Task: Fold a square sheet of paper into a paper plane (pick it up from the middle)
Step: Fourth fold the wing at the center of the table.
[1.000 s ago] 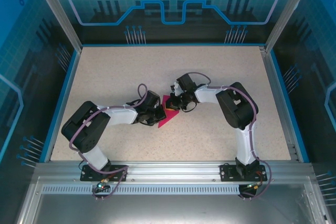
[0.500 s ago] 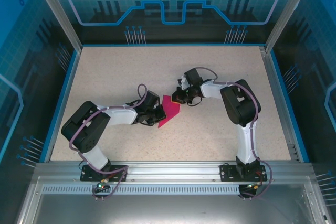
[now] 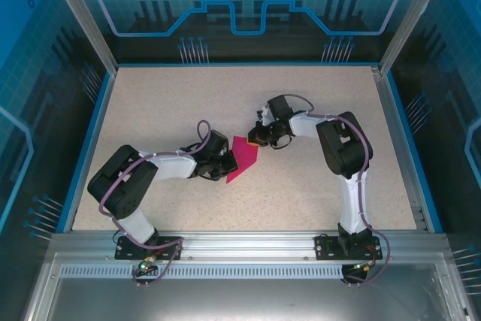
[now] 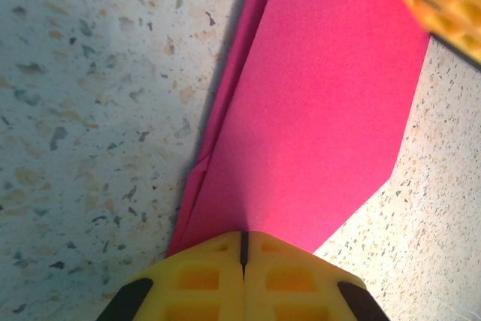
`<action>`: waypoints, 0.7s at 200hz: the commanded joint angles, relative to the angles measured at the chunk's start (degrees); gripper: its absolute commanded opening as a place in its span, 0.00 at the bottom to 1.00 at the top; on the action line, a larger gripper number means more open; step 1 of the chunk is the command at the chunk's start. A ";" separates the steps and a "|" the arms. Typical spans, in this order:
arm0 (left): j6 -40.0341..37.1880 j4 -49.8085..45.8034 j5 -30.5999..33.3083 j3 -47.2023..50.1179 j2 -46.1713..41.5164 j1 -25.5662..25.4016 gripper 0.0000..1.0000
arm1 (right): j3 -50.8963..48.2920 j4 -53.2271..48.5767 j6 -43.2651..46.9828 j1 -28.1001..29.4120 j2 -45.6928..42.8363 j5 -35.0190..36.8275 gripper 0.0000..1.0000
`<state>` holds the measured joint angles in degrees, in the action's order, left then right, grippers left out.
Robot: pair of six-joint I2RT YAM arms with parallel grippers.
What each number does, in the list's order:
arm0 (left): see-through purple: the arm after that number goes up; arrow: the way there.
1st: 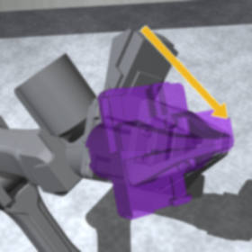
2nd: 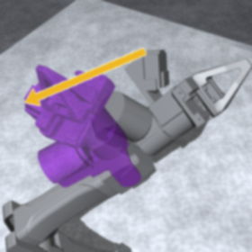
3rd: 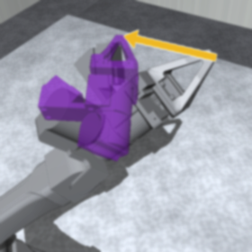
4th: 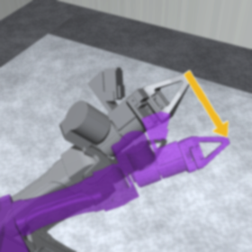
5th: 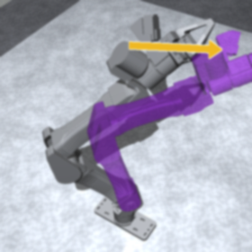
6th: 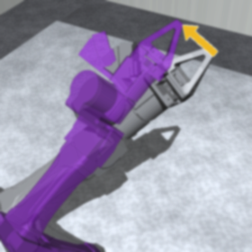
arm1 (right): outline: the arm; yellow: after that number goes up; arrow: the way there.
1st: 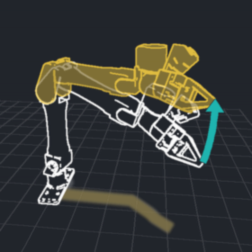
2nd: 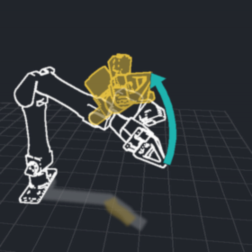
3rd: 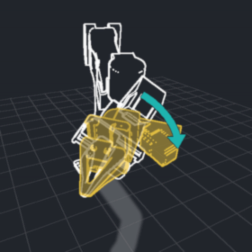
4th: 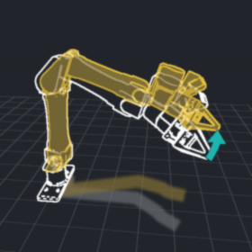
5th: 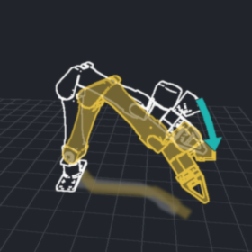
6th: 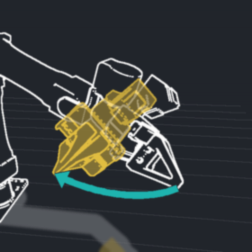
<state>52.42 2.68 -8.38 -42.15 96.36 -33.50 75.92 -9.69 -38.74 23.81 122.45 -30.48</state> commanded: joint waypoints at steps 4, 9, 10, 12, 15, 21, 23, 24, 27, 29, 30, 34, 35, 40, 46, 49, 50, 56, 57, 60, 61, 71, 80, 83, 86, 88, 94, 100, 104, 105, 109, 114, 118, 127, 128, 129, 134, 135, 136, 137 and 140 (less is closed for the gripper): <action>-1.23 -9.18 0.47 3.52 2.87 -0.12 0.00 | 1.79 -1.39 1.66 -3.75 2.59 5.91 0.02; -1.19 -9.14 0.47 3.54 2.81 -0.10 0.00 | 1.94 -1.31 1.57 -4.11 2.85 5.77 0.02; -1.19 -9.07 0.47 3.51 2.84 -0.13 0.00 | 1.99 -1.35 1.52 -4.16 2.91 5.73 0.02; -1.25 -9.02 0.43 3.49 2.86 -0.16 0.00 | 2.03 -1.31 1.49 -4.27 2.95 5.66 0.02; -1.24 -9.07 0.39 3.48 2.87 -0.17 0.00 | 2.00 -1.20 1.40 -4.45 3.09 5.47 0.02; -1.16 -8.92 0.31 3.52 2.89 -0.11 0.00 | 2.05 -0.99 1.31 -4.71 3.29 5.07 0.02; -1.11 -8.99 0.30 3.49 2.92 -0.15 0.00 | 2.11 -0.95 1.30 -4.82 3.38 4.97 0.02; -1.15 -9.00 0.30 3.48 2.94 -0.16 0.00 | 2.16 -0.95 1.30 -4.83 3.39 4.89 0.02; -1.12 -8.94 0.22 3.47 2.96 -0.09 0.00 | 2.18 -0.94 1.27 -4.91 3.48 4.75 0.02; -1.10 -8.88 0.21 3.41 2.94 -0.08 0.00 | 2.25 -0.88 1.29 -5.02 3.49 4.60 0.02; -1.10 -8.85 0.21 3.40 2.95 -0.08 0.00 | 2.28 -0.86 1.30 -5.01 3.49 4.53 0.02; -1.10 -8.82 0.13 3.41 3.02 -0.10 0.00 | 2.31 -0.85 1.30 -5.16 3.45 4.32 0.02; -1.14 -8.78 0.13 3.40 3.08 -0.09 0.00 | 2.30 -0.85 1.30 -5.17 3.43 4.17 0.01; -1.10 -8.74 0.04 3.33 3.13 -0.16 0.00 | 2.34 -0.71 1.30 -5.25 3.14 3.77 0.01; -1.18 -8.75 -0.08 3.22 3.22 -0.12 0.00 | 2.43 -0.70 1.37 -5.28 2.66 3.44 0.02; -1.30 -8.78 -0.14 3.14 3.29 -0.15 0.00 | 2.47 -0.75 1.39 -5.32 2.36 3.24 0.02; -1.33 -8.76 -0.14 3.13 3.30 -0.16 0.00 | 2.48 -0.80 1.43 -5.30 2.31 3.24 0.02; -1.34 -8.84 -0.21 3.12 3.42 -0.14 0.00 | 2.62 -1.14 1.51 -5.35 1.47 2.79 0.02; -1.35 -8.83 -0.22 3.12 3.41 -0.16 0.00 | 2.68 -1.17 1.54 -5.35 1.25 2.75 0.02; -1.36 -8.87 -0.25 3.06 3.48 -0.12 0.00 | 2.70 -1.33 1.70 -5.29 0.71 2.60 0.02; -1.36 -8.85 -0.24 3.01 3.48 -0.14 0.00 | 2.68 -1.40 1.72 -5.28 0.56 2.57 0.02; -1.34 -8.86 -0.32 3.04 3.39 -0.10 0.00 | 2.87 -1.95 2.10 -5.32 -1.38 2.36 0.02; -1.36 -8.88 -0.32 3.04 3.36 -0.08 0.00 | 3.00 -2.83 2.56 -5.27 -3.11 2.16 0.03; -1.36 -8.88 -0.28 3.04 3.36 -0.09 0.00 | 3.01 -3.01 2.69 -5.27 -3.77 2.03 0.03; -1.38 -8.84 -0.31 3.05 3.25 -0.16 0.00 | 2.94 -3.17 2.81 -5.30 -4.30 2.01 0.03; -1.36 -8.85 -0.32 3.04 3.23 -0.14 0.00 | 2.84 -3.32 2.87 -5.21 -4.74 2.00 0.03; -1.39 -8.90 -0.30 3.04 3.30 -0.15 0.00 | 2.51 -3.40 3.09 -5.13 -6.05 1.89 0.03; -1.37 -8.83 -0.32 3.04 3.28 -0.16 0.00 | 2.11 -3.58 3.23 -4.90 -7.27 1.83 0.04; -1.36 -8.87 -0.32 3.05 3.21 -0.15 0.00 | 1.79 -3.81 3.37 -4.78 -7.99 1.98 0.04; -1.36 -8.90 -0.32 3.05 3.22 -0.11 0.00 | 1.74 -3.87 3.39 -4.72 -8.18 2.08 0.04; -1.36 -8.91 -0.32 3.04 3.22 -0.16 0.00 | 1.41 -4.13 3.47 -4.45 -8.85 2.47 0.04; -1.44 -8.84 -0.32 3.04 3.22 -0.12 0.00 | 0.91 -4.42 3.56 -4.17 -9.72 2.95 0.04; -1.45 -8.85 -0.32 3.04 3.25 -0.11 0.00 | 0.56 -4.49 3.52 -3.82 -10.38 3.23 0.04; -1.40 -8.87 -0.32 3.01 3.23 -0.16 0.00 | -0.84 -3.61 3.19 -2.83 -11.55 3.19 0.04; -1.42 -8.90 -0.32 2.98 3.23 -0.16 0.00 | -0.94 -3.42 3.08 -2.73 -11.68 3.13 0.04; -1.39 -8.91 -0.32 2.97 3.23 -0.16 0.00 | -1.16 -3.28 3.02 -2.59 -11.78 3.09 0.04; -1.45 -8.75 -0.40 2.95 3.22 -0.09 0.00 | -2.03 -2.57 2.57 -1.91 -12.15 2.55 0.04; -1.45 -8.75 -0.40 2.95 3.18 -0.13 0.00 | -2.15 -2.50 2.46 -1.74 -12.19 2.41 0.04; -1.40 -8.79 -0.40 2.95 3.20 -0.10 0.00 | -2.25 -2.34 2.36 -1.62 -12.26 2.29 0.04; -1.38 -8.77 -0.36 2.95 3.21 -0.14 0.00 | -2.39 -2.21 2.27 -1.46 -12.29 2.19 0.04; -1.40 -8.71 -0.47 2.95 3.21 -0.16 0.00 | -2.97 -1.79 1.98 -1.13 -12.34 1.84 0.04</action>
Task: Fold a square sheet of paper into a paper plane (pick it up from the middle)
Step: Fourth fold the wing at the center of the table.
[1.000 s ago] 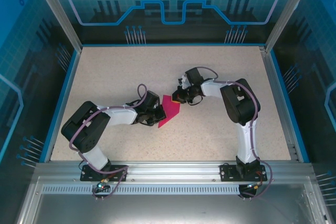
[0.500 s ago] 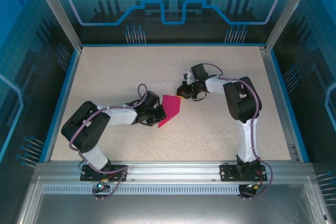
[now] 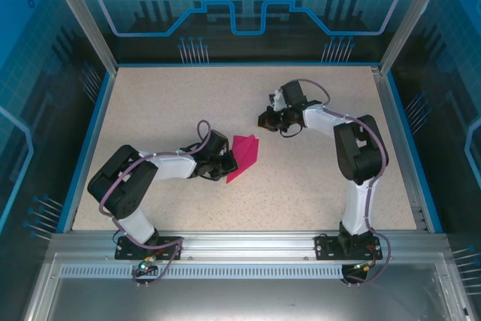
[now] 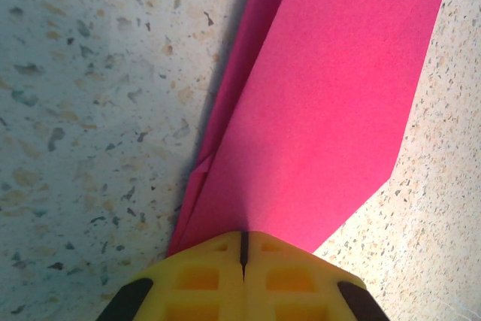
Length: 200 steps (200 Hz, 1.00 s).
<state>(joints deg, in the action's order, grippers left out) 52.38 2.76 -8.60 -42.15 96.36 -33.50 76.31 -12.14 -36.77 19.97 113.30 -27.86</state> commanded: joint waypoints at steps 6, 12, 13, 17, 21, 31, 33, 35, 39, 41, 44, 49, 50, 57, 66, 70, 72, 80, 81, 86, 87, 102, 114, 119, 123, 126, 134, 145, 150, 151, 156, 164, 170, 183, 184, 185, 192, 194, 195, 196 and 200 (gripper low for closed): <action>-1.36 -8.75 -0.28 2.88 3.22 -0.16 0.00 | -4.25 1.64 -0.85 3.61 -3.32 -1.34 0.04; -1.41 -8.75 -0.28 2.86 3.22 -0.13 0.00 | -5.47 2.92 -1.96 4.72 -3.34 -1.62 0.04; -1.41 -8.74 -0.28 2.86 3.22 -0.13 0.00 | -5.69 3.18 -2.19 4.90 -3.30 -1.65 0.04; -1.45 -8.74 -0.28 2.83 3.27 -0.09 0.00 | -6.54 4.23 -2.98 5.61 -3.26 -1.86 0.04; -1.49 -8.73 -0.30 2.79 3.23 -0.13 0.00 | -7.31 5.28 -3.77 6.41 -3.17 -1.98 0.03; -1.44 -8.70 -0.28 2.62 3.48 -0.12 0.00 | -8.76 7.09 -5.20 8.24 -2.85 -1.76 0.03; -1.41 -8.66 -0.28 2.67 3.53 -0.09 0.00 | -8.98 7.36 -5.47 8.60 -2.76 -1.61 0.03; -1.41 -8.66 -0.34 2.64 3.50 -0.15 0.00 | -9.16 7.56 -5.65 8.91 -2.67 -1.44 0.03; -1.41 -8.68 -0.36 2.62 3.56 -0.15 0.00 | -9.56 7.88 -6.03 9.52 -2.42 -1.25 0.03; -1.45 -8.66 -0.36 2.61 3.57 -0.10 0.00 | -9.73 8.11 -6.16 9.86 -2.30 -1.09 0.02; -1.42 -8.65 -0.32 2.58 3.61 -0.15 0.00 | -10.03 8.48 -6.52 10.32 -2.21 -0.95 0.02; -1.35 -8.59 -0.42 2.65 3.59 -0.14 0.00 | -10.48 9.18 -6.98 10.89 -1.88 -0.80 0.02; -1.34 -8.54 -0.44 2.62 3.63 -0.11 0.00 | -10.61 9.34 -7.08 11.02 -1.82 -0.80 0.02; -1.30 -8.42 -0.45 2.73 3.60 -0.13 0.00 | -11.27 10.26 -7.84 11.82 -1.35 -0.71 0.02; -1.17 -8.39 -0.36 2.78 3.62 -0.14 0.00 | -12.00 11.23 -8.57 12.58 -0.72 -0.38 0.02; -1.19 -8.32 -0.36 2.78 3.62 -0.09 0.00 | -12.26 11.44 -8.73 12.99 -0.42 -0.11 0.02; -1.22 -8.31 -0.36 2.78 3.65 -0.15 0.00 | -12.40 11.55 -8.86 13.15 -0.26 0.01 0.02; -1.21 -8.38 -0.44 2.78 3.80 -0.12 0.00 | -12.96 11.99 -9.23 13.74 0.36 0.21 0.02; -1.22 -8.38 -0.45 2.78 3.82 -0.10 0.00 | -13.04 12.11 -9.25 13.80 0.44 0.24 0.02; -1.22 -8.32 -0.45 2.82 3.84 -0.14 0.00 | -13.48 12.51 -9.48 14.08 0.86 0.25 0.02; -1.18 -8.31 -0.45 2.75 3.84 -0.16 0.00 | -13.56 12.59 -9.51 14.15 0.96 0.25 0.02; -1.05 -8.30 -0.36 2.69 3.85 -0.12 0.00 | -14.72 12.84 -9.92 14.41 2.09 1.85 0.01; -0.99 -8.29 -0.34 2.70 3.80 -0.15 0.00 | -16.16 13.93 -10.54 13.98 2.81 3.19 0.01; -1.05 -8.23 -0.36 2.74 3.79 -0.15 0.00 | -16.42 14.13 -10.63 13.59 3.25 3.31 0.01; -1.05 -8.28 -0.35 2.74 3.84 -0.08 0.00 | -16.41 14.24 -10.68 13.29 3.59 3.29 0.01; -1.04 -8.26 -0.36 2.78 3.79 -0.08 0.00 | -16.38 14.33 -10.61 13.07 3.91 3.25 0.01; -1.14 -8.30 -0.32 2.82 3.84 -0.12 0.00 | -16.09 13.86 -10.31 12.50 4.55 3.42 0.01; -1.38 -8.56 -0.36 2.69 3.97 -0.08 0.00 | -15.70 13.03 -9.76 11.89 4.67 4.14 0.01; -1.40 -8.63 -0.35 2.69 4.01 -0.08 0.00 | -15.59 12.59 -9.53 11.54 4.49 4.42 0.01; -1.45 -8.69 -0.31 2.69 3.97 -0.08 0.00 | -15.50 12.45 -9.45 11.48 4.44 4.49 0.01; -1.53 -8.72 -0.36 2.75 3.93 -0.13 0.00 | -15.18 11.98 -9.23 11.16 4.26 4.81 0.01; -1.49 -8.70 -0.30 2.71 4.01 -0.15 0.00 | -14.65 11.21 -8.64 10.68 3.89 5.34 0.01; -1.47 -8.65 -0.28 2.78 3.88 -0.15 0.00 | -14.12 10.56 -8.14 10.28 3.65 5.74 0.01; -1.44 -8.67 -0.28 2.86 3.91 -0.14 0.00 | -13.18 10.12 -6.79 9.33 3.77 6.08 0.01; -1.47 -8.66 -0.28 2.86 3.92 -0.16 0.00 | -13.06 10.08 -6.72 9.23 3.86 6.07 0.01; -1.48 -8.70 -0.28 2.86 3.88 -0.16 0.00 | -13.00 10.05 -6.59 9.13 3.95 6.07 0.01; -1.41 -8.65 -0.27 2.91 3.87 -0.15 0.00 | -12.48 9.90 -5.92 8.42 4.43 5.85 0.01; -1.43 -8.68 -0.28 2.81 3.91 -0.14 0.00 | -12.32 9.87 -5.76 8.22 4.57 5.74 0.01; -1.46 -8.71 -0.28 2.79 3.88 -0.15 0.00 | -12.28 9.86 -5.67 8.06 4.66 5.68 0.01; -1.52 -8.73 -0.28 2.78 3.90 -0.16 0.00 | -12.26 9.86 -5.63 7.98 4.74 5.61 0.01; -1.54 -8.74 -0.28 2.83 3.88 -0.14 0.00 | -12.24 10.00 -5.44 7.41 5.01 5.31 0.01</action>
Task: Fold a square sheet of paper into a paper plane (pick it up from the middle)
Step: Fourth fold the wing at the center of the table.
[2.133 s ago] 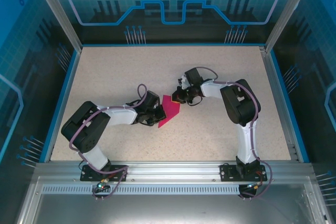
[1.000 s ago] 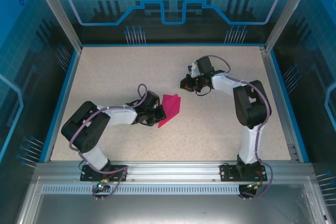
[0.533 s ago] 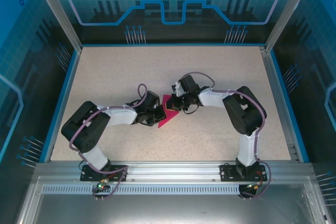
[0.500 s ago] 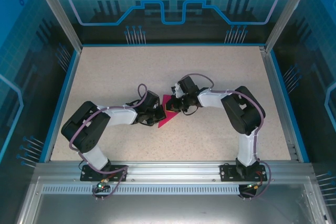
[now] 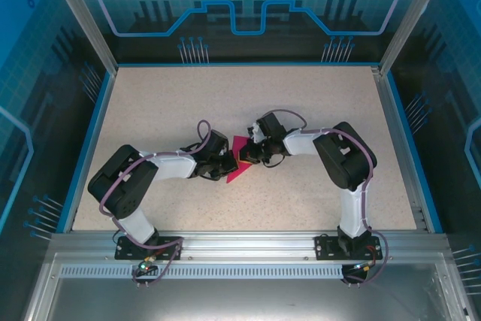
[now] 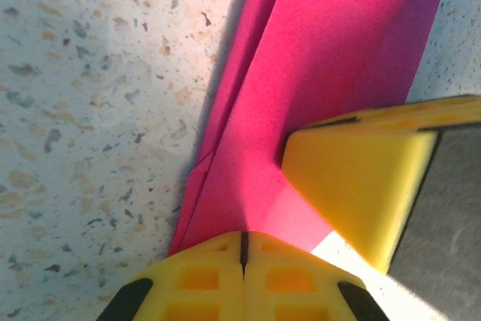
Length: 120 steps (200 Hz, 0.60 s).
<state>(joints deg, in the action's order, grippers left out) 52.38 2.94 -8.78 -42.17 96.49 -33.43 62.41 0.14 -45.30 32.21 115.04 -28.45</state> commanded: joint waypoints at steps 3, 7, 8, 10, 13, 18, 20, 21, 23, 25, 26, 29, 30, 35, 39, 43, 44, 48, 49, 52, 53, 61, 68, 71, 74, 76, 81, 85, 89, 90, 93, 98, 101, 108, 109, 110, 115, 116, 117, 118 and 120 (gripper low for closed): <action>-1.50 -9.02 -0.10 2.86 3.71 -0.15 0.00 | 1.66 -1.89 3.11 -5.30 3.40 5.53 0.01; -1.57 -9.03 -0.08 2.88 3.60 -0.23 0.00 | 1.64 -1.39 3.22 -5.88 3.58 5.05 0.01; -1.53 -9.06 -0.09 2.88 3.57 -0.19 0.00 | 1.61 -1.34 3.21 -5.95 3.64 4.93 0.01; -1.52 -9.06 -0.10 2.99 3.50 -0.20 0.00 | 1.54 -1.08 3.20 -6.24 3.68 4.77 0.01; -1.52 -8.95 -0.10 3.02 3.49 -0.18 0.00 | 1.49 -0.76 3.27 -6.68 3.79 4.38 0.01; -1.45 -8.92 -0.10 3.19 3.35 -0.19 0.00 | 1.41 -0.43 3.26 -7.31 3.78 4.00 0.01; -1.46 -8.92 -0.10 3.27 3.35 -0.18 0.00 | 1.40 -0.28 3.21 -7.55 3.83 3.90 0.01; -1.52 -8.92 -0.01 3.21 3.36 -0.20 0.00 | 1.40 -0.21 3.21 -7.66 3.81 3.83 0.01; -1.50 -8.98 -0.01 3.23 3.29 -0.16 0.00 | 1.40 -0.16 3.22 -7.85 3.79 3.77 0.02; -1.52 -9.00 -0.01 3.32 3.23 -0.17 0.00 | 1.46 -0.15 3.23 -8.10 3.79 3.75 0.02; -1.55 -9.05 -0.06 3.32 3.21 -0.16 0.00 | 1.52 -0.14 3.26 -8.16 3.78 3.75 0.02; -1.56 -9.09 -0.02 3.37 3.11 -0.15 0.00 | 1.72 -0.33 3.40 -8.40 3.78 3.69 0.02; -1.57 -9.13 -0.02 3.39 3.14 -0.14 0.00 | 1.82 -0.37 3.48 -8.53 3.83 3.68 0.02; -1.53 -9.11 -0.01 3.43 3.16 -0.18 0.00 | 2.38 -0.99 3.79 -8.80 3.99 3.66 0.02; -1.49 -9.10 -0.01 3.41 3.21 -0.17 0.00 | 2.96 -1.57 4.19 -9.16 4.17 3.85 0.02; -1.52 -9.11 -0.09 3.41 3.21 -0.21 0.00 | 3.37 -2.17 4.44 -9.33 4.29 4.11 0.02; -1.51 -9.10 -0.10 3.41 3.24 -0.22 0.00 | 3.52 -2.30 4.48 -9.34 4.30 4.19 0.02; -1.56 -9.20 -0.10 3.41 3.22 -0.18 0.00 | 3.94 -2.73 4.72 -9.52 4.46 4.48 0.02; -1.57 -9.19 -0.10 3.41 3.24 -0.16 0.00 | 4.03 -2.80 4.75 -9.66 4.47 4.51 0.02; -1.55 -9.18 -0.10 3.41 3.28 -0.21 0.00 | 4.30 -3.12 4.89 -9.81 4.56 4.61 0.02; -1.52 -9.14 -0.10 3.41 3.32 -0.18 0.00 | 4.43 -3.17 4.88 -9.81 4.57 4.62 0.02; -1.60 -9.25 -0.19 3.40 3.31 -0.23 0.00 | 5.08 -3.47 4.95 -10.27 5.04 4.36 0.02; -1.66 -9.19 -0.19 3.41 3.26 -0.21 0.00 | 5.64 -3.88 4.96 -10.72 5.33 4.34 0.02; -1.63 -9.28 -0.17 3.41 3.19 -0.16 0.00 | 5.74 -3.98 4.88 -10.90 5.41 4.28 0.02; -1.62 -9.27 -0.19 3.46 3.18 -0.17 0.00 | 5.86 -3.95 4.87 -11.11 5.49 4.23 0.02; -1.66 -9.36 -0.19 3.42 3.20 -0.17 0.00 | 5.98 -3.99 4.87 -11.18 5.53 4.24 0.02; -1.66 -9.38 -0.19 3.50 3.15 -0.18 0.00 | 6.21 -4.07 4.87 -11.48 5.54 4.13 0.02; -1.67 -9.37 -0.19 3.50 3.16 -0.21 0.00 | 6.38 -4.08 4.91 -11.62 5.54 4.10 0.02; -1.67 -9.36 -0.19 3.64 3.09 -0.15 0.00 | 6.67 -4.16 4.95 -11.88 5.54 4.04 0.02; -1.67 -9.36 -0.19 3.61 3.09 -0.15 0.00 | 6.76 -4.22 5.00 -11.89 5.54 4.02 0.02; -1.71 -9.39 -0.19 3.61 3.07 -0.17 0.00 | 6.98 -4.44 5.08 -12.01 5.61 3.99 0.02; -1.67 -9.29 -0.19 3.67 3.09 -0.19 0.00 | 7.48 -4.88 5.26 -12.22 5.63 3.78 0.02; -1.65 -9.29 -0.19 3.68 3.08 -0.18 0.00 | 7.78 -5.15 5.38 -12.29 5.63 3.63 0.02; -1.67 -9.32 -0.15 3.73 3.08 -0.23 0.00 | 8.35 -5.50 5.56 -12.53 5.56 3.14 0.02; -1.67 -9.30 -0.17 3.70 3.09 -0.23 0.00 | 8.39 -5.46 5.57 -12.57 5.51 3.09 0.02; -1.67 -9.28 -0.18 3.69 3.09 -0.23 0.00 | 8.45 -5.48 5.57 -12.59 5.48 3.03 0.02; -1.63 -9.30 -0.19 3.74 3.08 -0.23 0.00 | 8.74 -5.65 5.72 -12.65 5.24 2.62 0.02; -1.65 -9.33 -0.19 3.71 3.04 -0.23 0.00 | 8.80 -5.75 5.74 -12.67 5.17 2.57 0.02; -1.61 -9.34 -0.19 3.69 3.02 -0.19 0.00 | 8.83 -5.76 5.79 -12.68 5.09 2.50 0.02; -1.64 -9.35 -0.19 3.64 3.01 -0.21 0.00 | 8.89 -5.81 5.81 -12.69 5.01 2.47 0.02; -1.62 -9.38 -0.19 3.60 3.05 -0.23 0.00 | 9.05 -5.95 5.92 -12.69 4.84 2.37 0.02</action>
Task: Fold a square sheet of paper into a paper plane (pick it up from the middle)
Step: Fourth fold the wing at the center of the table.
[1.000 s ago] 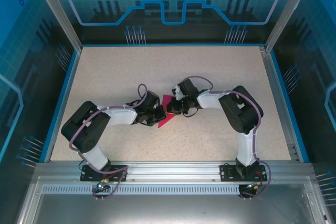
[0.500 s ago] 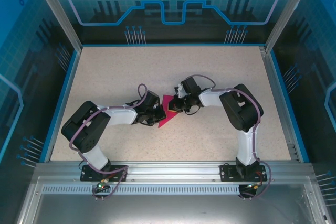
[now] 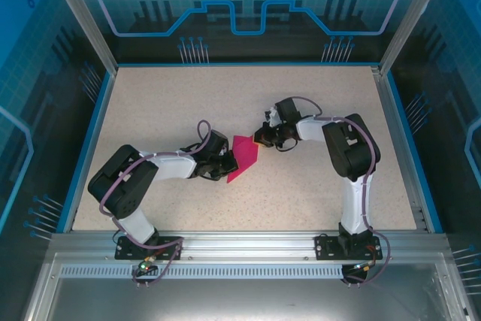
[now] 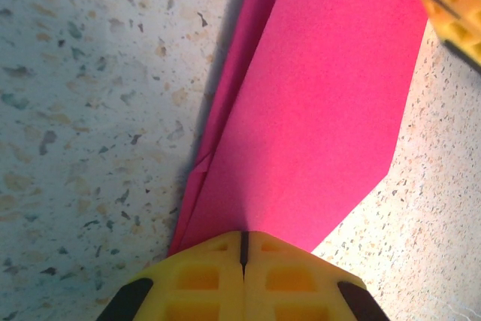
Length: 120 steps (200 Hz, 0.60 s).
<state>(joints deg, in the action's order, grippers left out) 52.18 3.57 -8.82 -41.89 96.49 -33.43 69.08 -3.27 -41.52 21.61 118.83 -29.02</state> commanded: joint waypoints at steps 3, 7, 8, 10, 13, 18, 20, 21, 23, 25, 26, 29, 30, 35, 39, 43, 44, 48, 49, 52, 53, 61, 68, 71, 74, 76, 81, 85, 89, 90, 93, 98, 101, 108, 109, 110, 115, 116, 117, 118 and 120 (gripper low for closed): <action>-1.46 -10.00 -0.15 3.31 3.09 -0.23 0.00 | 2.56 -2.84 2.20 -2.08 0.77 2.78 0.02; -1.47 -10.00 -0.15 3.26 3.00 -0.23 0.00 | 2.70 -3.17 2.31 -2.05 0.32 2.47 0.02; -1.47 -10.04 -0.15 3.24 3.00 -0.23 0.00 | 2.71 -3.20 2.40 -2.07 0.25 2.38 0.02; -1.47 -10.00 -0.21 3.22 3.00 -0.23 0.00 | 2.72 -3.29 2.45 -2.02 -0.11 2.21 0.02; -1.43 -9.99 -0.16 3.22 3.00 -0.18 0.00 | 2.73 -3.34 2.53 -2.01 -0.59 1.99 0.02; -1.41 -10.00 -0.15 3.22 2.99 -0.23 0.00 | 2.65 -3.54 2.58 -1.89 -1.61 1.78 0.02; -1.41 -10.04 -0.10 3.17 2.96 -0.23 0.00 | 2.58 -3.69 2.65 -1.84 -1.98 1.70 0.02; -1.44 -10.06 -0.12 3.15 2.98 -0.23 0.00 | 2.52 -3.72 2.66 -1.84 -2.22 1.74 0.02; -1.42 -10.01 -0.14 3.13 2.98 -0.17 0.00 | 2.39 -3.84 2.71 -1.77 -2.62 1.74 0.03; -1.46 -10.02 -0.19 3.17 2.93 -0.19 0.00 | 2.27 -3.89 2.75 -1.68 -3.05 1.70 0.03; -1.46 -10.00 -0.21 3.15 2.88 -0.21 0.00 | 2.24 -3.92 2.75 -1.62 -3.24 1.69 0.03; -1.43 -10.00 -0.23 3.15 2.99 -0.22 0.00 | 2.11 -4.18 2.90 -1.55 -3.92 1.68 0.03; -1.45 -10.04 -0.23 3.14 3.00 -0.18 0.00 | 2.07 -4.23 2.92 -1.47 -4.15 1.68 0.03; -1.50 -10.06 -0.23 3.05 2.96 -0.21 0.00 | 1.82 -4.44 3.14 -1.20 -5.00 1.57 0.03; -1.54 -10.08 -0.19 2.98 3.00 -0.23 0.00 | 1.53 -4.56 3.11 -0.94 -5.85 1.33 0.03; -1.56 -10.14 -0.23 3.00 2.99 -0.16 0.00 | 1.23 -4.49 3.07 -0.68 -6.50 1.09 0.03; -1.56 -10.11 -0.23 2.98 3.00 -0.20 0.00 | 1.19 -4.48 3.00 -0.55 -6.68 1.08 0.03; -1.57 -10.09 -0.17 2.87 3.00 -0.19 0.00 | 0.78 -4.39 2.90 -0.08 -7.30 0.84 0.03; -1.57 -10.08 -0.20 2.87 3.00 -0.16 0.00 | 0.70 -4.34 2.83 0.01 -7.43 0.82 0.03; -1.56 -10.12 -0.21 2.87 3.07 -0.16 0.00 | 0.44 -4.15 2.65 0.30 -7.87 0.83 0.03; -1.60 -10.14 -0.22 2.87 3.08 -0.19 0.00 | 0.35 -4.13 2.61 0.47 -7.98 0.77 0.03; -1.72 -10.20 -0.19 2.78 3.09 -0.21 0.00 | -0.22 -3.80 2.23 1.82 -8.70 0.80 0.03; -1.69 -10.09 -0.32 2.69 3.21 -0.18 0.00 | -0.58 -3.54 1.70 3.12 -9.00 1.02 0.03; -1.72 -10.10 -0.34 2.58 3.22 -0.23 0.00 | -0.87 -3.42 1.55 3.63 -9.02 1.06 0.03; -1.74 -10.08 -0.30 2.54 3.33 -0.21 0.00 | -1.06 -2.98 1.15 4.23 -8.99 1.07 0.03; -1.67 -10.10 -0.38 2.52 3.33 -0.23 0.00 | -1.19 -2.78 0.88 4.50 -8.97 1.11 0.03; -1.73 -10.08 -0.41 2.43 3.33 -0.19 0.00 | -1.62 -2.23 0.28 5.55 -8.89 1.25 0.03; -1.73 -10.11 -0.43 2.34 3.35 -0.23 0.00 | -2.02 -1.71 -0.29 6.21 -8.72 1.43 0.03; -1.73 -10.12 -0.41 2.41 3.36 -0.18 0.00 | -2.44 -1.09 -0.91 6.85 -8.60 1.53 0.02; -1.73 -10.14 -0.41 2.42 3.36 -0.21 0.00 | -2.58 -0.89 -1.05 6.99 -8.52 1.56 0.02; -1.68 -10.15 -0.41 2.39 3.31 -0.16 0.00 | -2.93 -0.44 -1.56 7.40 -8.38 1.73 0.02; -1.73 -10.10 -0.41 2.34 3.26 -0.21 0.00 | -3.46 0.38 -2.21 7.96 -8.15 1.89 0.02; -1.68 -10.16 -0.41 2.26 3.19 -0.15 0.00 | -3.76 0.90 -2.57 8.39 -7.96 2.00 0.02; -1.71 -9.99 -0.48 2.25 3.20 -0.21 0.00 | -4.37 1.81 -3.36 9.08 -7.52 2.41 0.02; -1.68 -10.03 -0.49 2.25 3.23 -0.22 0.00 | -4.47 1.88 -3.47 9.16 -7.54 2.49 0.02; -1.66 -10.06 -0.49 2.29 3.21 -0.23 0.00 | -4.56 2.05 -3.61 9.25 -7.46 2.52 0.02; -1.72 -10.01 -0.50 2.25 3.21 -0.19 0.00 | -4.96 2.67 -4.04 9.55 -7.08 2.66 0.02; -1.68 -10.04 -0.50 2.25 3.20 -0.21 0.00 | -5.03 2.84 -4.11 9.66 -7.01 2.66 0.02; -1.66 -10.02 -0.50 2.25 3.14 -0.18 0.00 | -5.11 2.96 -4.15 9.72 -6.93 2.65 0.02; -1.70 -10.00 -0.50 2.25 3.16 -0.16 0.00 | -5.14 3.07 -4.26 9.79 -6.85 2.65 0.02; -1.70 -10.02 -0.50 2.32 3.18 -0.17 0.00 | -5.24 3.26 -4.31 9.91 -6.65 2.65 0.02</action>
<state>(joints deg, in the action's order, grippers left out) 51.99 3.57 -8.84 -41.91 96.49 -33.43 66.43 -2.46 -42.76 30.04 110.37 -27.18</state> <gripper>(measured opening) 0.048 0.041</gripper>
